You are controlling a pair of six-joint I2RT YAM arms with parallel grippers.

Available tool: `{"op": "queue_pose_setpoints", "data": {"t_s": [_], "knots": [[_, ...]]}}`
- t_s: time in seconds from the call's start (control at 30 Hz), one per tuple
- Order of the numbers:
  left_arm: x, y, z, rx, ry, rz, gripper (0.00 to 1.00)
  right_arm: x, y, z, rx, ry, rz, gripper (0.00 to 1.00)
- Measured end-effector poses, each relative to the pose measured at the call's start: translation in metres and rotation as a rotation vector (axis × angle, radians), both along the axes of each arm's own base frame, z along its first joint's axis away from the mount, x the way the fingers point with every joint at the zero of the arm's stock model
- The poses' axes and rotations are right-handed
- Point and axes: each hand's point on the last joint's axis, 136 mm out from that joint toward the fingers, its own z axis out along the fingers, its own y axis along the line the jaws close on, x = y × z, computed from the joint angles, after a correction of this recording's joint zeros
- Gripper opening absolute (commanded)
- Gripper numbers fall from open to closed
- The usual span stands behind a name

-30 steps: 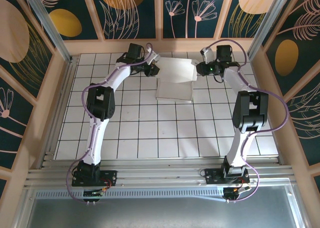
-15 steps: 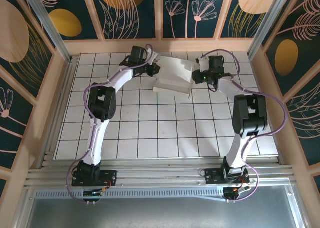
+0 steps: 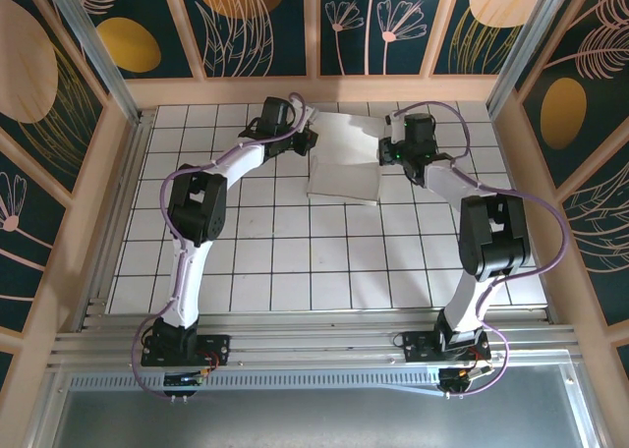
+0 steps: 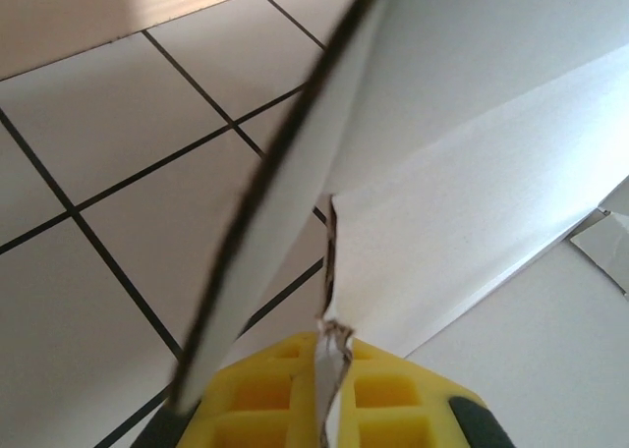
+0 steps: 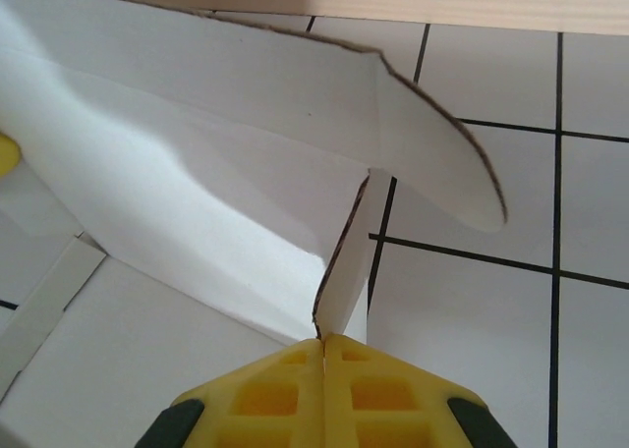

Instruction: Fold the paper box

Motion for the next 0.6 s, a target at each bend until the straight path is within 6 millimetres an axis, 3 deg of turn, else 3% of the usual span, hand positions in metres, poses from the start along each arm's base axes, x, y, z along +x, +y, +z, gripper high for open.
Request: {"op": "queue_pose_setpoints", "data": {"t_s": [0.3,0.6], "knots": [[-0.013,-0.001,0.0,-0.024,-0.024,0.036,0.0,-0.011,-0.002,-0.009,-0.031,-0.046,-0.048,0.04],[-0.034,-0.001,0.0,-0.05,-0.048,0.071,0.0,-0.038,0.002,-0.013,-0.033,-0.104,-0.068,0.03]]}}
